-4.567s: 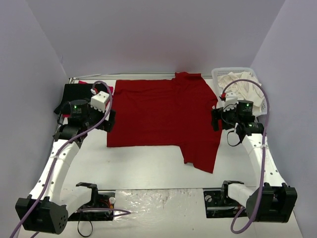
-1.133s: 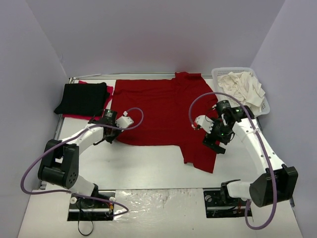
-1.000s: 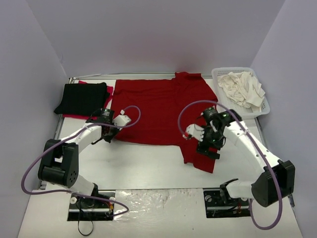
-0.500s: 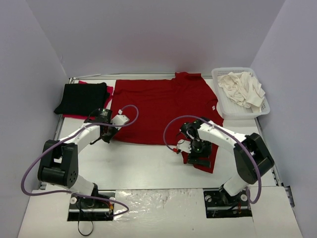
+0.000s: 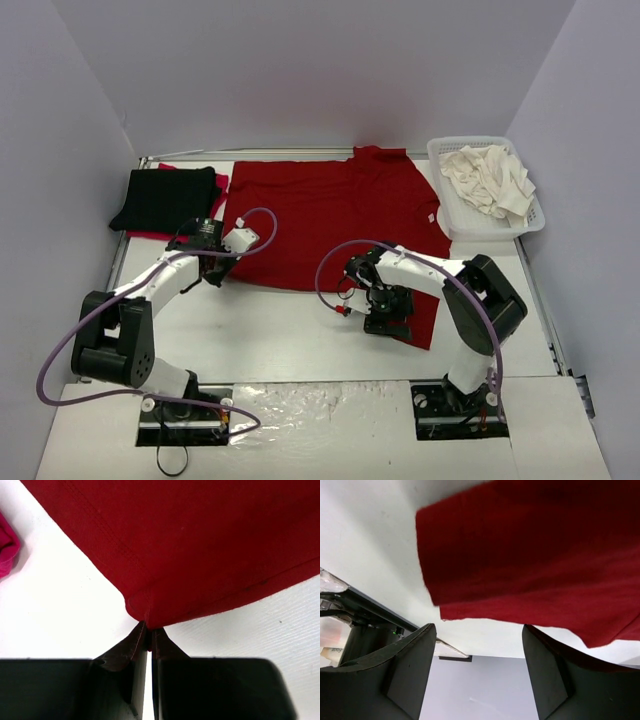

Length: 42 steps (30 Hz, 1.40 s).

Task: Fold and stack the t-shirts
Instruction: Grap the side of the flattened tshirt closest away from the robot with both arms

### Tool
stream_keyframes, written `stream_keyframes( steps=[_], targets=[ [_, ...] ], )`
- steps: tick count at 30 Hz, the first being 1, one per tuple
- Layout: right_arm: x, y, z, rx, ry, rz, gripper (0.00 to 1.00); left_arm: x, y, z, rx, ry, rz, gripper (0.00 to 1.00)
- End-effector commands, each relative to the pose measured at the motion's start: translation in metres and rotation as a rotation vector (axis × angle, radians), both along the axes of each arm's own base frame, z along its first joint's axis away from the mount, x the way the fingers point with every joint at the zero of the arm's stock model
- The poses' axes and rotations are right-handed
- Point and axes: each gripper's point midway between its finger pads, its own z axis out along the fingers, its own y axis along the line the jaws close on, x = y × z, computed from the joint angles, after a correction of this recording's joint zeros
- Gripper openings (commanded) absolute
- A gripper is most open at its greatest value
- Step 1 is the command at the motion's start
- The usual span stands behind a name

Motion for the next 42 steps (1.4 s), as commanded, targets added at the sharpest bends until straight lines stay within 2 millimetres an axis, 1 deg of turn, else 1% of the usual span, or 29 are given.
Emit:
stream_keyframes(
  steps=[1,3,7,11,13,16,17,19,20,23,27,30,32,35,40,42],
  targets=[
    [-0.002,-0.002,-0.001,-0.036,0.018,-0.015,0.65,0.011,0.000,0.014,-0.022,-0.044,0.037,0.02],
    [-0.004,-0.003,-0.004,-0.049,0.034,-0.018,0.64,0.016,0.003,0.014,-0.013,-0.050,0.058,0.02],
    [-0.009,-0.007,-0.005,-0.077,0.056,-0.019,0.62,0.025,0.010,0.012,0.015,-0.061,0.103,0.02],
    [-0.010,-0.009,-0.004,-0.088,0.056,-0.013,0.61,0.032,0.018,0.005,0.042,-0.057,0.146,0.02],
    [-0.010,-0.010,-0.004,-0.095,0.054,-0.009,0.61,0.036,0.019,0.004,0.039,-0.058,0.158,0.02],
    [-0.011,-0.009,-0.005,-0.095,0.055,-0.015,0.59,0.043,0.020,-0.003,0.026,-0.034,0.173,0.02],
    [-0.011,-0.009,-0.005,-0.094,0.053,-0.017,0.58,0.050,0.019,0.001,0.017,-0.043,0.176,0.02],
    [-0.013,-0.009,-0.004,-0.093,0.051,-0.019,0.54,0.053,0.019,0.001,0.014,-0.035,0.183,0.02],
    [-0.014,-0.009,-0.003,-0.092,0.050,-0.020,0.54,0.055,0.019,-0.001,0.014,-0.030,0.186,0.02],
    [-0.019,-0.010,-0.001,-0.098,0.058,-0.017,0.52,0.061,0.022,0.000,0.008,-0.031,0.200,0.03],
    [-0.026,-0.009,0.000,-0.100,0.071,-0.005,0.47,0.069,0.022,0.004,-0.008,-0.038,0.214,0.03],
    [-0.031,-0.008,-0.002,-0.115,0.084,0.008,0.39,0.069,0.021,0.001,-0.008,-0.029,0.213,0.02],
    [-0.034,-0.008,-0.004,-0.126,0.095,0.016,0.38,0.069,0.022,0.001,-0.007,-0.028,0.215,0.02],
    [-0.036,-0.006,-0.007,-0.133,0.098,0.029,0.38,0.067,0.022,0.000,-0.009,-0.024,0.215,0.02],
    [-0.042,-0.004,-0.015,-0.154,0.101,0.046,0.45,0.066,0.023,-0.002,-0.014,-0.023,0.217,0.02],
    [-0.041,-0.002,-0.016,-0.152,0.097,0.044,0.48,0.065,0.023,-0.003,-0.016,-0.019,0.215,0.02]
  ],
)
